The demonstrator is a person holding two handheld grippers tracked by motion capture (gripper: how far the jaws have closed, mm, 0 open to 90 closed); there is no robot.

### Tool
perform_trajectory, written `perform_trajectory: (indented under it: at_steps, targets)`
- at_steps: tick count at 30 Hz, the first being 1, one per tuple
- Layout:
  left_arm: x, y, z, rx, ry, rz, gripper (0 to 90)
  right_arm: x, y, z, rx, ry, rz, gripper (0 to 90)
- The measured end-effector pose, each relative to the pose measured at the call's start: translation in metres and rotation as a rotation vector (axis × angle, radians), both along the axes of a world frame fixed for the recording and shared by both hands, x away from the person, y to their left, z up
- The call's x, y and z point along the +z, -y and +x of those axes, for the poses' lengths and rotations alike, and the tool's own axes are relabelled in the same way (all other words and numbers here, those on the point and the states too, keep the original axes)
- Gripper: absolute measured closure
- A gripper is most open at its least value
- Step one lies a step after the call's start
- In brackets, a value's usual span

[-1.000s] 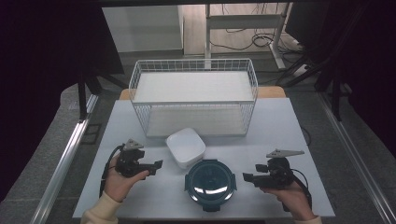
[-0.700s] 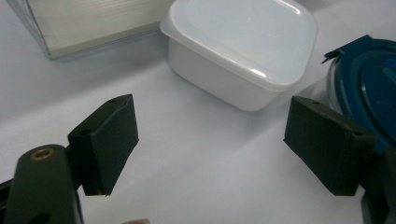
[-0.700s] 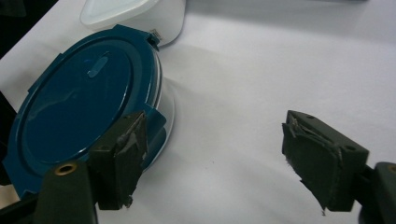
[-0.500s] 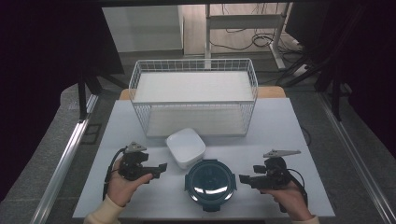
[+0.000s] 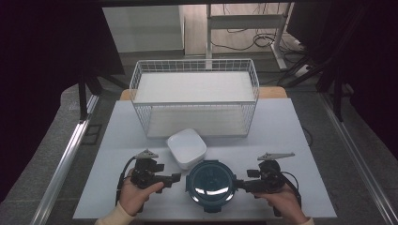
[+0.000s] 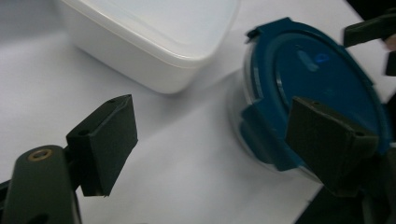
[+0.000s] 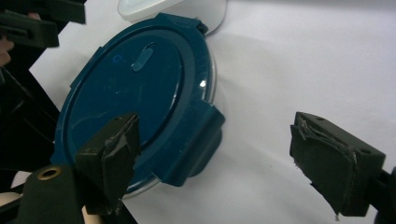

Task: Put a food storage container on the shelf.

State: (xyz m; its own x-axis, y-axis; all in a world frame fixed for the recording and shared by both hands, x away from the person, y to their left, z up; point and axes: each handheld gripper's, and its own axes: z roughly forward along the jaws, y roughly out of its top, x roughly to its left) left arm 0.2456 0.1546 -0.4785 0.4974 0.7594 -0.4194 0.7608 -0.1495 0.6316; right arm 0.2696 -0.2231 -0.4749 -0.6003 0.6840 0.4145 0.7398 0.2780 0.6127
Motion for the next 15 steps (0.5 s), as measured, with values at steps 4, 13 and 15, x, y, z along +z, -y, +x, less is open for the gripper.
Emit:
perform_trajectory:
  at_steps: [4, 13, 15]
  targets:
    - [-0.004, 0.004, 0.000, -0.011, -0.032, -0.051, 16.9, -0.001, -0.004, 0.000, -0.004, -0.021, 0.022, 15.0]
    - [-0.015, 0.016, 0.002, -0.043, -0.097, -0.101, 16.1, -0.012, -0.019, -0.003, -0.023, -0.103, 0.043, 11.8]
    - [-0.018, 0.018, 0.002, -0.054, -0.123, -0.129, 16.0, -0.014, -0.021, -0.003, -0.028, -0.119, 0.053, 11.7]
